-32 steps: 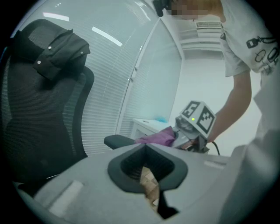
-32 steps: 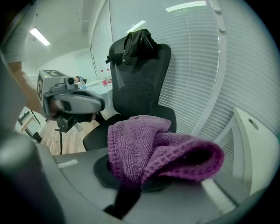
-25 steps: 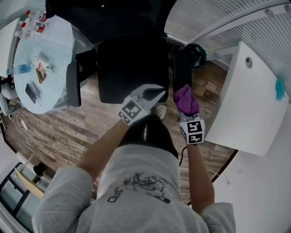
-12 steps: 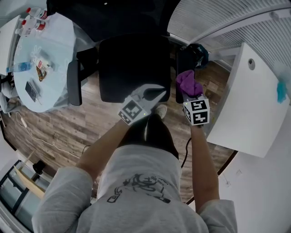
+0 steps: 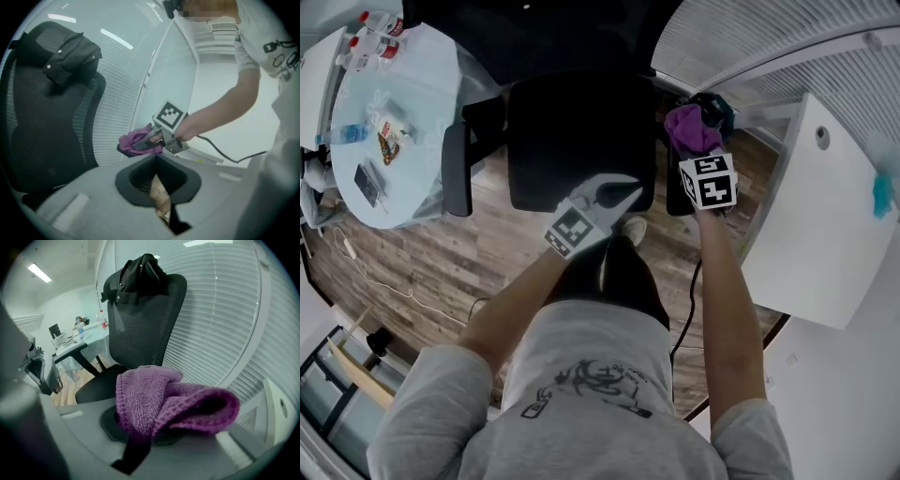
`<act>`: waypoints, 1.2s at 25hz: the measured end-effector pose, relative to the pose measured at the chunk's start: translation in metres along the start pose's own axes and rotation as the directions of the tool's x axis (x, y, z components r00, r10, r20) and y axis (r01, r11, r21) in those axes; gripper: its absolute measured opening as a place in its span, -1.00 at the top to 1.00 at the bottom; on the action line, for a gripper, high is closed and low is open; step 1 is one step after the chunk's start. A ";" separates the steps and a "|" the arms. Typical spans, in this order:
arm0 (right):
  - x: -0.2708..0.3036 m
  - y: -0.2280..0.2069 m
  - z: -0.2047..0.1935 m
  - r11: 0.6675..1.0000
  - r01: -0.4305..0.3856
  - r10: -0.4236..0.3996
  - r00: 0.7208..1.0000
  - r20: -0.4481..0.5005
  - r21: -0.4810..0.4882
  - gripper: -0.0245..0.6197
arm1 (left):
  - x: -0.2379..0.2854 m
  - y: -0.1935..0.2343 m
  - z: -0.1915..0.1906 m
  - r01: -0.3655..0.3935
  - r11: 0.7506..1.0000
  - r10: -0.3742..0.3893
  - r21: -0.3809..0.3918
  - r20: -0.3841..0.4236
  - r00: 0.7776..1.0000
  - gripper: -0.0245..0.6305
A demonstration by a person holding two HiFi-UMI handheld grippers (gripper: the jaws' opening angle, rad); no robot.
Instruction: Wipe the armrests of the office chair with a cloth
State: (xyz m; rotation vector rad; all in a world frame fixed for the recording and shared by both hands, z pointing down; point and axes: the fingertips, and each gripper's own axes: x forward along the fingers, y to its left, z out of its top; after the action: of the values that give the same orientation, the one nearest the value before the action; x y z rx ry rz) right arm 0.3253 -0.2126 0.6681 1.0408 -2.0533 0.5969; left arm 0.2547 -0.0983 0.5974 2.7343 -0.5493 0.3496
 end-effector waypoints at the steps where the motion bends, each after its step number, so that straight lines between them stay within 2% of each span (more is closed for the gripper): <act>1: 0.000 0.000 0.001 1.000 -0.003 0.003 1.000 0.001 -0.003 0.82 | 0.000 0.000 0.000 -0.002 1.000 0.002 -0.001 0.001 1.000 0.92; 5: -0.003 0.001 0.000 1.000 -0.005 0.004 1.000 0.017 0.019 0.82 | -0.001 -0.001 0.007 -0.013 1.000 0.013 0.003 0.014 1.000 0.92; 8: -0.012 0.001 0.005 0.999 -0.004 0.002 0.999 0.044 0.050 0.82 | -0.005 -0.005 0.028 -0.025 1.000 0.024 0.015 0.053 0.998 0.92; 11: -0.030 0.001 0.019 0.999 0.020 -0.025 0.993 0.116 0.048 0.83 | -0.009 -0.007 0.053 -0.031 0.999 0.029 0.020 0.090 0.996 0.92; 15: -0.069 0.002 0.042 0.998 0.043 -0.051 0.971 0.232 0.040 0.83 | -0.014 -0.007 0.092 -0.064 0.998 0.060 0.025 0.139 0.988 0.92; 20: -0.134 0.011 0.067 0.997 0.069 -0.070 0.935 0.348 0.016 0.82 | -0.021 -0.022 0.145 -0.073 0.997 0.065 0.030 0.204 0.977 0.92; 23: -0.179 0.020 0.083 0.996 0.091 -0.088 0.906 0.413 0.012 0.83 | -0.025 -0.036 0.176 -0.067 0.996 0.051 0.065 0.225 0.973 0.92; 27: -0.245 0.032 0.107 0.992 0.119 -0.122 0.859 0.497 0.039 0.82 | -0.036 -0.061 0.225 -0.068 0.990 0.032 0.123 0.272 0.962 0.92; 30: -0.302 0.038 0.125 0.988 0.148 -0.152 0.812 0.563 0.052 0.82 | -0.047 -0.085 0.268 -0.075 0.985 0.024 0.152 0.313 0.950 0.92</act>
State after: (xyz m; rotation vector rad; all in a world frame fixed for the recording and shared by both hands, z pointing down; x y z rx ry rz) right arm 0.3617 -0.1316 0.3510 1.5063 -2.4356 0.2155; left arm 0.2934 -0.1062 0.3155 2.9589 -0.6990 -0.0303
